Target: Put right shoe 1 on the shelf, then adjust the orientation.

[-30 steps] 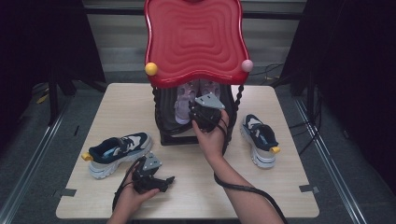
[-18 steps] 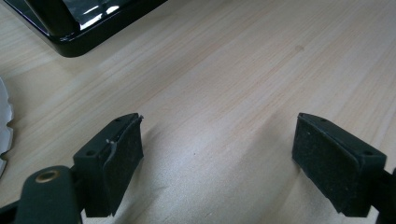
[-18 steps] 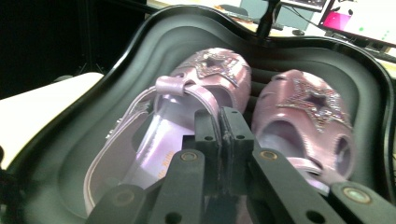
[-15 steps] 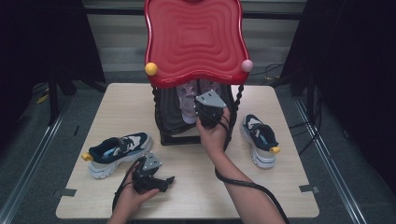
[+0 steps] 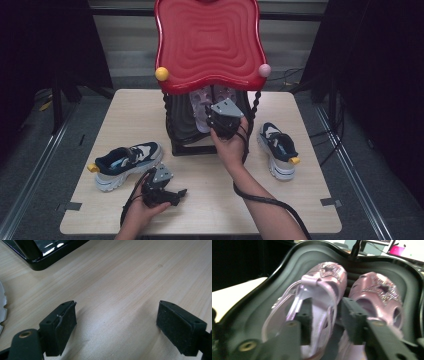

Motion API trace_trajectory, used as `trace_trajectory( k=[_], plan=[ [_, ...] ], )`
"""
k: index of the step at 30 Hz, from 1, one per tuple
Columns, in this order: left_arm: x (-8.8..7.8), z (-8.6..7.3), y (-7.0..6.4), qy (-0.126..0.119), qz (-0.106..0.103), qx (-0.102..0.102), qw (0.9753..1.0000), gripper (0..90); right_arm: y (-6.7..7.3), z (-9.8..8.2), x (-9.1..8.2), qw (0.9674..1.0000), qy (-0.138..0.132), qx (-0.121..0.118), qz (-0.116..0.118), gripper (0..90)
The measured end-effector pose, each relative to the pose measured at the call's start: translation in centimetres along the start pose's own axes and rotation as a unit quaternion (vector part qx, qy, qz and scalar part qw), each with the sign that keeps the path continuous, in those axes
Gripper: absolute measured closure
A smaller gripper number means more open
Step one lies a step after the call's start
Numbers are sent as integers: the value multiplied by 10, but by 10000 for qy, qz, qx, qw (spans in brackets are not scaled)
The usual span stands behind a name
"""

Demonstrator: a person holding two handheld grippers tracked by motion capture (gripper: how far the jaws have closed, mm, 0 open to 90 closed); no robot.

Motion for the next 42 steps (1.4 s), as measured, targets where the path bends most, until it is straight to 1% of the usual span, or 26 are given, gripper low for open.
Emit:
trace_trajectory(
  k=[1,2,3,5,7,10,13,14,16,17,19,20,22,24,28,30,31,34,36,37,39,40,42],
  plan=[
    [0,0,0,-1,0,-2,10000,158,2,-1,-2,10000,-17,45,83,536],
    [0,0,0,-1,0,-1,10000,158,3,-1,-4,9999,-27,43,112,498],
    [0,0,0,2,-1,1,10000,158,3,-1,-7,9999,-50,30,133,490],
    [0,0,0,-2,-1,-2,10000,158,5,0,-13,9996,-115,94,247,434],
    [0,0,0,-2,-1,-3,10000,157,6,0,-17,9994,-80,111,334,381],
    [0,0,0,0,0,0,10000,158,10,0,-26,9985,-90,180,514,336],
    [0,0,0,0,-1,0,10000,158,14,1,-37,9973,-187,224,675,308],
    [0,0,0,0,0,-2,10000,158,16,1,-41,9965,-211,232,776,298],
    [0,0,0,0,-1,0,10000,158,20,-1,-48,9950,-176,267,951,279],
    [0,0,0,-1,0,-1,10000,158,22,-4,-52,9939,-113,252,1065,265],
    [0,0,0,3,7,0,10000,158,24,-9,-57,9928,-65,257,1169,256],
    [0,0,0,2,6,-1,10000,158,26,-11,-61,9916,-37,264,1267,250],
    [0,0,0,3,7,1,10000,158,29,-17,-66,9892,3,341,1424,237],
    [0,0,0,3,8,1,10000,158,29,-21,-74,9884,-19,345,1482,233],
    [0,0,1,3,27,10,10000,158,28,-31,-82,9864,47,411,1594,214],
    [0,0,1,2,28,8,10000,159,27,-39,-85,9852,139,399,1661,201],
    [0,0,1,2,29,8,10000,159,27,-44,-86,9846,185,353,1701,186],
    [0,0,1,1,29,6,10000,159,28,-56,-92,9814,295,388,1858,158],
    [0,0,1,1,34,5,10000,160,30,-66,-96,9784,392,390,1991,148],
    [0,0,1,4,33,8,10000,160,31,-72,-99,9773,454,344,2042,146],
    [0,0,1,1,34,5,10000,160,32,-80,-102,9762,523,248,2089,145],
    [0,0,1,3,34,6,10000,160,32,-85,-104,9757,578,215,2105,145],
    [0,0,1,4,34,7,10000,160,33,-96,-107,9735,689,184,2172,145]
  ],
)
Point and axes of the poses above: each handheld gripper's, and its own axes: x roughly forward along the jaws, z roughly out of its top, y roughly to its left, the point moved 10 cm from there along x, roughly forward along the jaws, and after that the axes turned 5 degrees about -x, right-handed, at the moved point
